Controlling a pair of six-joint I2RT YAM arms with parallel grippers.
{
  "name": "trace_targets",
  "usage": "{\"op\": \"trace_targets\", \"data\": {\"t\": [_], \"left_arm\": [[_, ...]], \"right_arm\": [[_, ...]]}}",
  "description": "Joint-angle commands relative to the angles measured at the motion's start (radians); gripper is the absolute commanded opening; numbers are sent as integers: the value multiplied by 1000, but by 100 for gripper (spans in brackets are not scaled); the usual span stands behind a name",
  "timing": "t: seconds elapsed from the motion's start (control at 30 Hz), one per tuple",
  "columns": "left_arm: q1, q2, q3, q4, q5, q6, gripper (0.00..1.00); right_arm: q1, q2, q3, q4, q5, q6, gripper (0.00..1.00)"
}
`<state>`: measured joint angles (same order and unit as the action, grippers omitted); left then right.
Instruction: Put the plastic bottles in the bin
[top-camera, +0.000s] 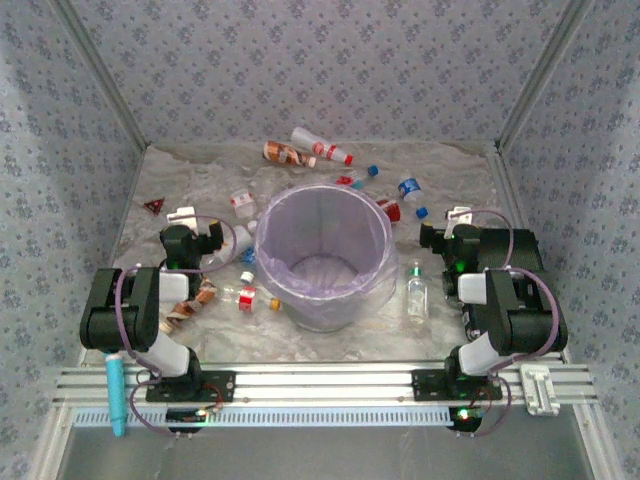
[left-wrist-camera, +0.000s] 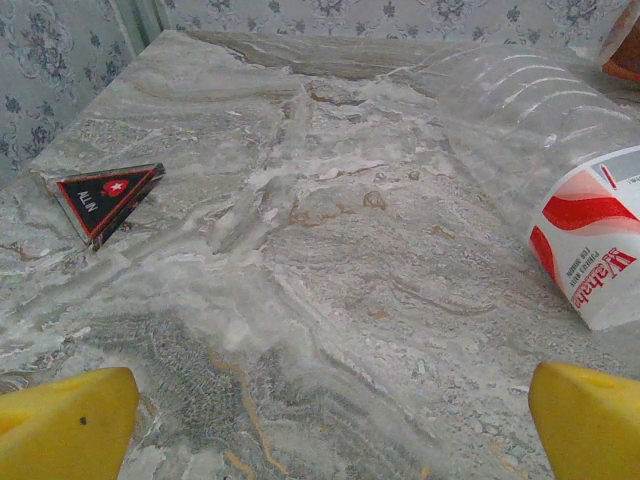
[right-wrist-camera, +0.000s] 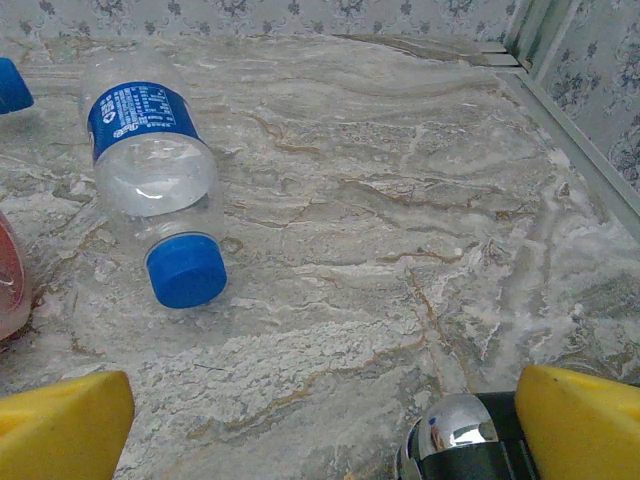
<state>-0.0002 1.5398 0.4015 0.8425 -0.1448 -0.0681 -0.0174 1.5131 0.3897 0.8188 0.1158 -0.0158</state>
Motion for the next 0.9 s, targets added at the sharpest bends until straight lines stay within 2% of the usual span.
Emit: {"op": "trace_targets", "data": {"t": [0.0,0.13,0.23,0.37,0.47,0.57,0.7,0.8,0.87], "left_arm": [[8,-30,26,-65,5,13,100],[17,-142,73,-244,-68,-26,100],[31,-296,94,-392,-134,-109,100],[54,-513,237,-785,-221,-304,100],[49,-593,372,-1015,-194,-351,99],[40,-611,526,-1205,-25,-380,98],[-17,-577,723,-1398,287,-411,94],[-75,-537,820,-1505,496,-429,94],[-126,-528,839,-1515,565,-447,93]], "right_arm": [[-6,4,2,-15,-17,6,100],[-10,-55,81,-198,-8,10,100],[-1,-135,158,-376,20,12,100],[31,-240,351,-828,112,141,100],[78,-284,492,-1131,174,247,100],[137,-299,618,-1454,204,353,100],[268,-308,723,-1786,267,470,100],[314,-307,721,-1929,173,543,99],[322,-303,685,-1959,76,570,98]]}}
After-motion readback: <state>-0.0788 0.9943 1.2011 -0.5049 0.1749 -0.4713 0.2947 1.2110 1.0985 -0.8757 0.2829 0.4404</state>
